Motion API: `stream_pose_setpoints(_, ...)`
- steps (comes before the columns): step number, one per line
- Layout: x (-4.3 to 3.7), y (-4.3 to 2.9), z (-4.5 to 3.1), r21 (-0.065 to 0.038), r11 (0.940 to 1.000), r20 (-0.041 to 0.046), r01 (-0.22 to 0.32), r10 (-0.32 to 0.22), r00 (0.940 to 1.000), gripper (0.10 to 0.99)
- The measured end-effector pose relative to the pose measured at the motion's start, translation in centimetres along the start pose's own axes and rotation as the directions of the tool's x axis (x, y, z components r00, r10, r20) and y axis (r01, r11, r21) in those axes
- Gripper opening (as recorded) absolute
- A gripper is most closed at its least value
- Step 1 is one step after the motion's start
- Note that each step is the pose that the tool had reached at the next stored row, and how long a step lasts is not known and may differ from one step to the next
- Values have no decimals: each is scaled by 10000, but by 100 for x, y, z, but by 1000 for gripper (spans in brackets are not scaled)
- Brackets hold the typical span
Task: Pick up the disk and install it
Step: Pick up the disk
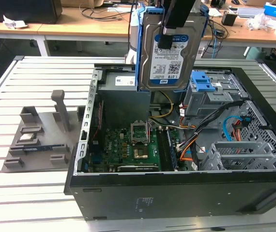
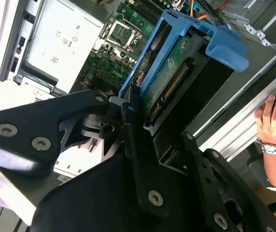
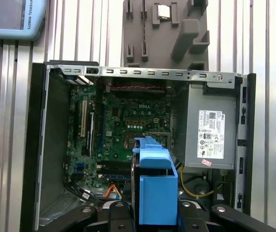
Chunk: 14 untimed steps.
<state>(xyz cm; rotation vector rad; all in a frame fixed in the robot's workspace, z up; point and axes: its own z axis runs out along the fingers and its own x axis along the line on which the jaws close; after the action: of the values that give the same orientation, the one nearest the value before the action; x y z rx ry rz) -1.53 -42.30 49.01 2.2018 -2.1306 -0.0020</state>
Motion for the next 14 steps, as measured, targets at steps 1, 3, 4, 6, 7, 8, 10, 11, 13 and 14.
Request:
stream_pose_setpoints(1,9,0,0,-1,10000,-10,0,0,10000,361)
stream_pose_setpoints(3,24,1,1,-1,10000,-25,-1,1,10000,361)
stream_pose_setpoints(4,35,1,2,-2,10000,-39,-3,3,10000,361)
stream_pose_setpoints(6,51,2,3,-2,10000,-57,-3,3,10000,361)
stream_pose_setpoints(7,62,2,3,-3,10000,-72,-4,4,10000,361)
stream_pose_setpoints(8,74,2,4,-3,10000,-87,-4,4,10000,361)
stream_pose_setpoints(10,86,2,5,-4,10000,-103,-5,5,9999,361)
stream_pose_setpoints(11,93,3,6,-4,10000,-113,-6,6,9999,361)
stream_pose_setpoints(13,108,3,6,-5,10000,-135,-7,7,9999,361)
stream_pose_setpoints(14,116,3,7,-5,10000,-147,-8,8,9999,361)
